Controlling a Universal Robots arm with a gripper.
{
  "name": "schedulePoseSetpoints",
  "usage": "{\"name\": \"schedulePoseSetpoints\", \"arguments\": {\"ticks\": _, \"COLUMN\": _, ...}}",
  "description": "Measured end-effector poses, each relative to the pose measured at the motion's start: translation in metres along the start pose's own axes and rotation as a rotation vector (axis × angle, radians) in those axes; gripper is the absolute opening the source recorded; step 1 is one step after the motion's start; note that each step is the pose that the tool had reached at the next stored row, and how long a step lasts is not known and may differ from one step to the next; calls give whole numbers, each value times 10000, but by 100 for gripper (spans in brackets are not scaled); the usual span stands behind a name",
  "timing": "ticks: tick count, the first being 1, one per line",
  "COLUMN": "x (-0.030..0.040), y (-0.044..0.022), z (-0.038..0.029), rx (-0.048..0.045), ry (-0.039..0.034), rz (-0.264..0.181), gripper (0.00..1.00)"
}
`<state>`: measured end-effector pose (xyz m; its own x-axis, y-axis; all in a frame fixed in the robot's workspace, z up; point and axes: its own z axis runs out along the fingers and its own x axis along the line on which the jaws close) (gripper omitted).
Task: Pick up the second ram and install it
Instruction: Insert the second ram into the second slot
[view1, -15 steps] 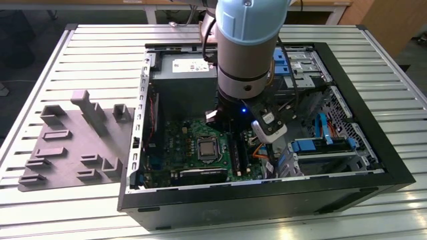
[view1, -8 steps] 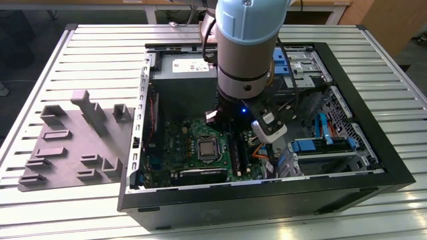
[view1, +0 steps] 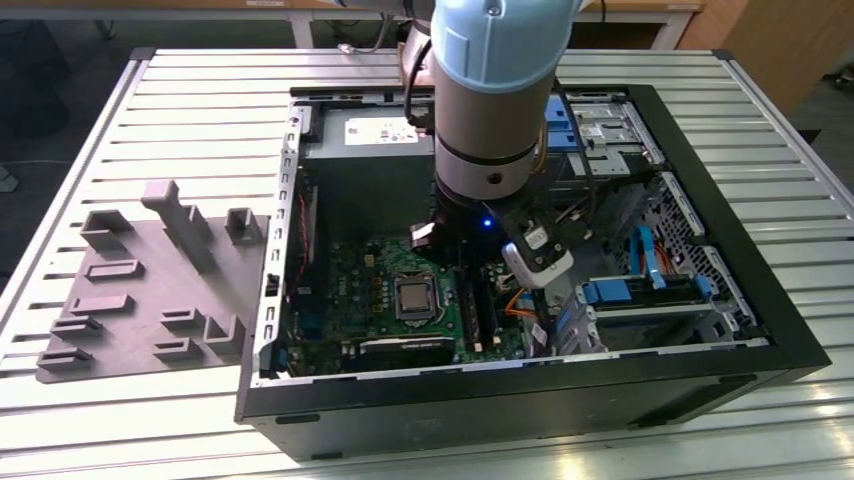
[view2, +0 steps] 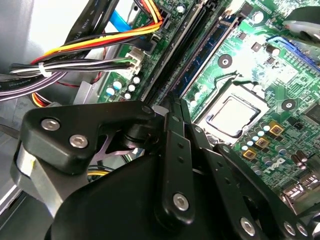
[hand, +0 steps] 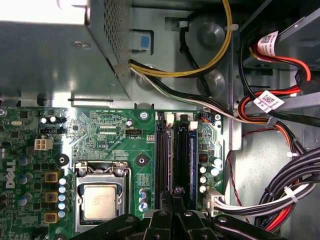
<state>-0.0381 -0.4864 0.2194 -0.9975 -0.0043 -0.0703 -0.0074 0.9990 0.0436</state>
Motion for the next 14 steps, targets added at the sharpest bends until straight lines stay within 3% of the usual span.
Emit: {"name": "schedulePoseSetpoints", "arguments": {"ticks": 14, "x": 2, "y": -1, "z": 25, "rx": -2, "ry": 0, "rz": 0, "gripper": 12}}
